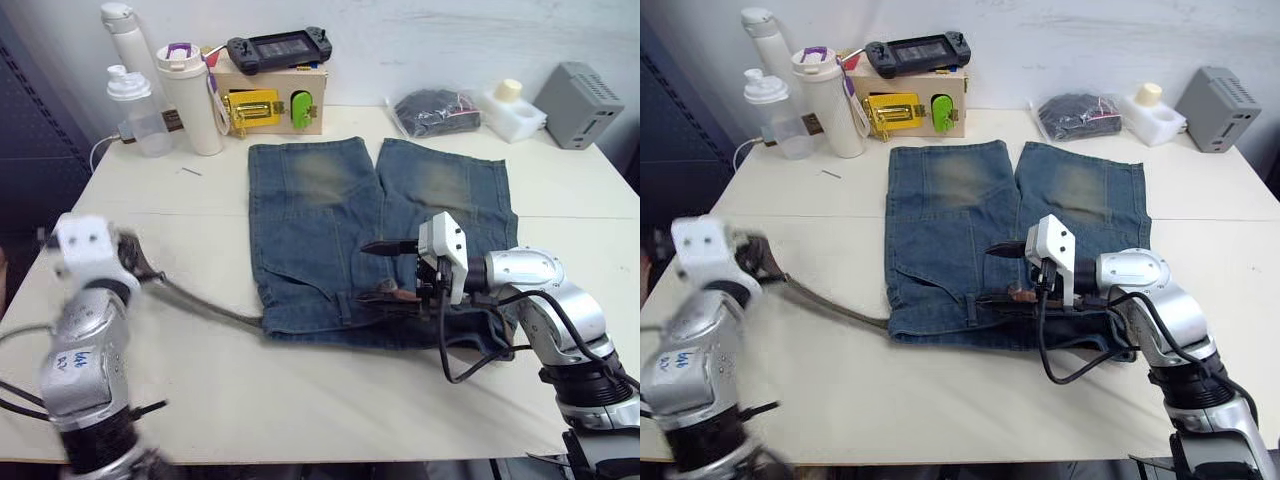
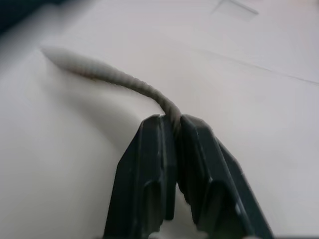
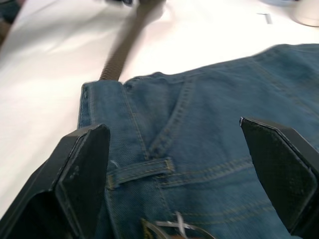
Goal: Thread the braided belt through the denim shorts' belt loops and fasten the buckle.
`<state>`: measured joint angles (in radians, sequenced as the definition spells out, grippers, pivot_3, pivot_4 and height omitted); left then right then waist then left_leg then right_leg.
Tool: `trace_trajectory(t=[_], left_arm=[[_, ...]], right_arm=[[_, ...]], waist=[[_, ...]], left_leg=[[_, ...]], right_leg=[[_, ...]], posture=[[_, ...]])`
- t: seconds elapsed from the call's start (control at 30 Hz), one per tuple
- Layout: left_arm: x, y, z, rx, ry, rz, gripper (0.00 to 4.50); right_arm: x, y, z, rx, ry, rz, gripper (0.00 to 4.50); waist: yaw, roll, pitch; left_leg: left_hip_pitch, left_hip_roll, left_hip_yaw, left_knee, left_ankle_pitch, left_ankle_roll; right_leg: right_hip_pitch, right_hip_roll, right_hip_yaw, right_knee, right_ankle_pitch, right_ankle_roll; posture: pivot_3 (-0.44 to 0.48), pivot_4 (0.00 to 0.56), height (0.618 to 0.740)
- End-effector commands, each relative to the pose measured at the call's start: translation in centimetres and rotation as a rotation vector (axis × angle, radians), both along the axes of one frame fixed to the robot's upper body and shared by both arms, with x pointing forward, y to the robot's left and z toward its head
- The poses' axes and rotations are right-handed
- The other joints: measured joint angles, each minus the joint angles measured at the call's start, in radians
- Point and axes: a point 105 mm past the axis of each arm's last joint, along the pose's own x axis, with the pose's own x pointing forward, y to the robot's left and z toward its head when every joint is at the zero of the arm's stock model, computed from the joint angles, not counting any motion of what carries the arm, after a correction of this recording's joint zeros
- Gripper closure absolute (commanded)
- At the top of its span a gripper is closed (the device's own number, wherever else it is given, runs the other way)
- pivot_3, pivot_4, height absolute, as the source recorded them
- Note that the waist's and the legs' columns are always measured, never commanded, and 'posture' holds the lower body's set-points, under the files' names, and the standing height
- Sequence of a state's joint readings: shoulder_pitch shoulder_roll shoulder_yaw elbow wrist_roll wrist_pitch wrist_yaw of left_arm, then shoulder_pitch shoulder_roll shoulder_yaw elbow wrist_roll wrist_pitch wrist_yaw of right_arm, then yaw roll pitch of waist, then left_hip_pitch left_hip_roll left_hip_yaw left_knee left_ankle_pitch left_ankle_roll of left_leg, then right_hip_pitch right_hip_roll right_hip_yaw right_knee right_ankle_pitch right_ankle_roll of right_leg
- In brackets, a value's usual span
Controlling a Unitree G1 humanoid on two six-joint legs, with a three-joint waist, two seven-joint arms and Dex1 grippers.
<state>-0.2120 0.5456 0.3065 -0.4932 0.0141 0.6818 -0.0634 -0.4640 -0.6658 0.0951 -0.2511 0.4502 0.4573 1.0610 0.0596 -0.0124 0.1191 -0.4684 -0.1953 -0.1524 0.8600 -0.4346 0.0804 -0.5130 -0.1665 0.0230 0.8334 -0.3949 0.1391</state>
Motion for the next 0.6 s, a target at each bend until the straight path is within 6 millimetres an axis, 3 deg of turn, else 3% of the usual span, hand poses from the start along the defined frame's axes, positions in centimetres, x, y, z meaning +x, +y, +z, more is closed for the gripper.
trace_trajectory(t=[0.03,0.1,0.17,0.27,0.37,0.6], left_arm=[[0.0,-5.6,1.0,0.409,-0.063,-0.274,3.9],[-0.4,-9.1,-0.6,0.677,-0.036,-0.474,3.9],[-0.8,-10.8,-1.6,0.783,-0.031,-0.585,3.9],[-1.0,-12.7,-2.5,0.793,-0.041,-0.7,3.9],[-1.1,-13.9,-2.5,0.774,-0.076,-0.757,3.9],[-1.3,-15.0,-1.8,0.718,-0.139,-0.8,3.9]], right_arm=[[-0.4,0.3,1.3,-0.01,-0.115,-0.029,0.0],[-0.2,0.5,1.0,-0.082,-0.212,-0.058,0.0],[0.1,0.6,0.9,-0.136,-0.294,-0.069,0.0],[1.1,1.4,1.8,-0.213,-0.574,-0.111,0.0],[0.2,2.9,1.0,-0.269,-0.728,-0.04,0.0],[1.0,4.6,0.0,-0.3,-0.848,-0.051,0.0]], waist=[[0.001,0.007,0.002],[-0.002,0.008,0.002],[-0.005,0.009,0.003],[-0.013,0.01,0.003],[-0.015,0.01,0.003],[-0.018,0.01,0.003]], left_leg=[[-0.001,-0.002,0.001,0.0,0.0,0.001],[-0.002,-0.002,0.003,-0.001,0.0,0.002],[-0.004,-0.002,0.002,-0.002,0.001,0.002],[-0.006,-0.001,0.002,-0.003,0.001,0.002],[-0.007,0.001,0.002,-0.003,0.001,0.002],[-0.008,0.003,0.001,-0.002,0.001,0.001]], right_leg=[[-0.001,-0.001,0.0,0.0,0.0,0.0],[-0.002,-0.001,0.001,-0.002,0.0,0.0],[-0.004,-0.001,0.001,-0.002,0.0,0.0],[-0.007,-0.001,-0.003,-0.002,0.0,0.0],[-0.01,-0.002,-0.01,0.0,0.0,0.0],[-0.01,-0.001,-0.015,0.002,0.0,0.0]], posture=[[0.0,0.15,0.646],[0.0,0.15,0.646],[0.0,0.15,0.646],[0.0,0.15,0.646],[0.0,0.15,0.646],[0.0,0.15,0.646]])
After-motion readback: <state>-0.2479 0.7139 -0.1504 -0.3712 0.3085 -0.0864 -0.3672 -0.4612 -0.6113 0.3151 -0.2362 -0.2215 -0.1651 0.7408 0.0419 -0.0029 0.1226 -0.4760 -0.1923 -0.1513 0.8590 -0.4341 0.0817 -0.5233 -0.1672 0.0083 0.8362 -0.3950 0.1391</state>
